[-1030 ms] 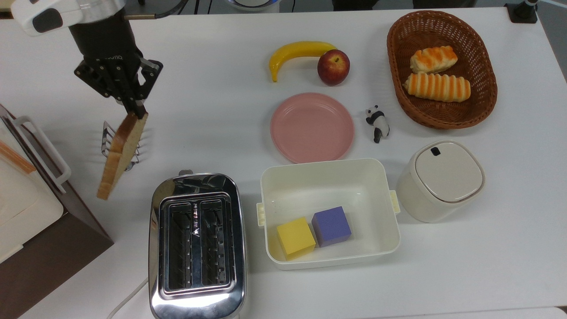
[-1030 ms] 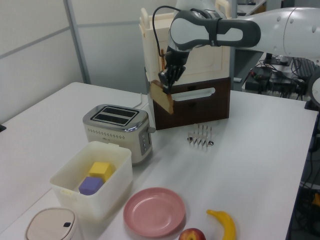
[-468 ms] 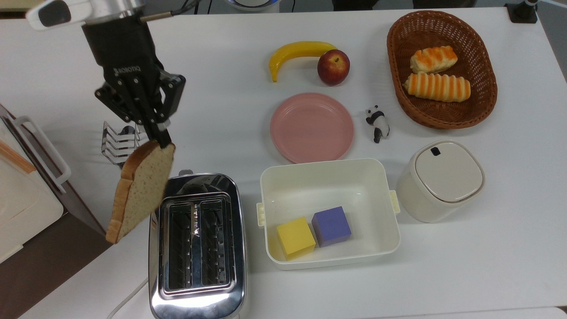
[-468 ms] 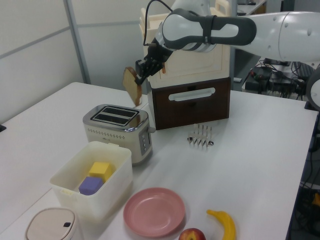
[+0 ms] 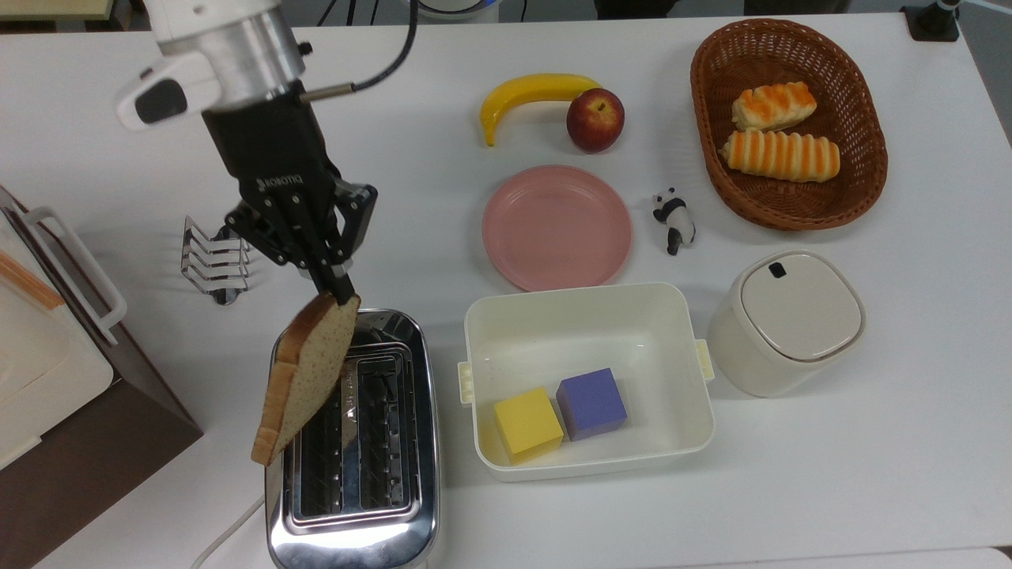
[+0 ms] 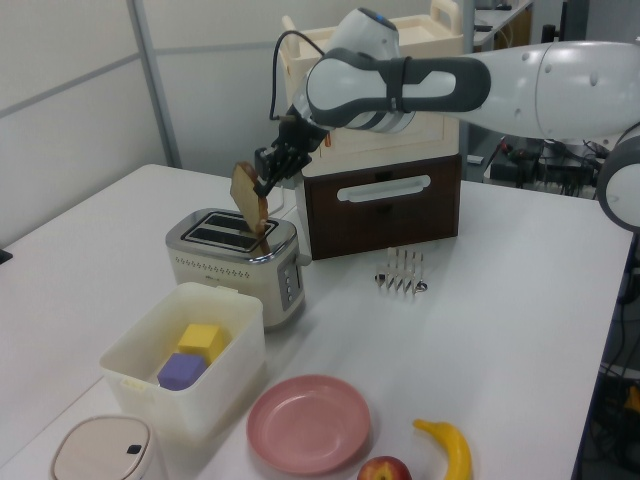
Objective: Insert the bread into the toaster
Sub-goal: 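Carry the bread slice over the toaster and lower it into a slot, then open the gripper to release the bread in the slot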
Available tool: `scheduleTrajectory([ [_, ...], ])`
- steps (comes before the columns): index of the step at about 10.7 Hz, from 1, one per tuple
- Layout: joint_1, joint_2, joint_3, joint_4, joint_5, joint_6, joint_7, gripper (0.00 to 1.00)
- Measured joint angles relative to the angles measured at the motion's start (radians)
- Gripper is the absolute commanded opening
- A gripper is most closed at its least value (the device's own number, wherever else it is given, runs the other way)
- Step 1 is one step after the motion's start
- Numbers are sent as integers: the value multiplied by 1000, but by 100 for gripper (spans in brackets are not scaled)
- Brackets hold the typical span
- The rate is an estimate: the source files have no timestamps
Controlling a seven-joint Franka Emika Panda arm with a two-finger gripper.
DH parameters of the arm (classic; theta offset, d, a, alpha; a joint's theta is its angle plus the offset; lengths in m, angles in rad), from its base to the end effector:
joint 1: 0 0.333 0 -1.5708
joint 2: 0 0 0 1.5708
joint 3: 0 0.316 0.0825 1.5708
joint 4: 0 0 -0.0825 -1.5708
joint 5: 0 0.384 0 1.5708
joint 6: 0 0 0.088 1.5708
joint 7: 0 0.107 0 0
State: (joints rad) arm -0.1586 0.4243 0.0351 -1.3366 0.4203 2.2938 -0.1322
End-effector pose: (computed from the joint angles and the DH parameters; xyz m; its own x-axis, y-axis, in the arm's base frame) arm 0.7233 -0.0862 0.5502 0.8267 -0.2610 0.4984 -0.0827 -0.9326 -0.3512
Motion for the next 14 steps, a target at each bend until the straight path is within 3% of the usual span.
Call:
scheduleTrajectory([
  [14, -7, 17, -15, -1, 0, 17, 0, 42],
])
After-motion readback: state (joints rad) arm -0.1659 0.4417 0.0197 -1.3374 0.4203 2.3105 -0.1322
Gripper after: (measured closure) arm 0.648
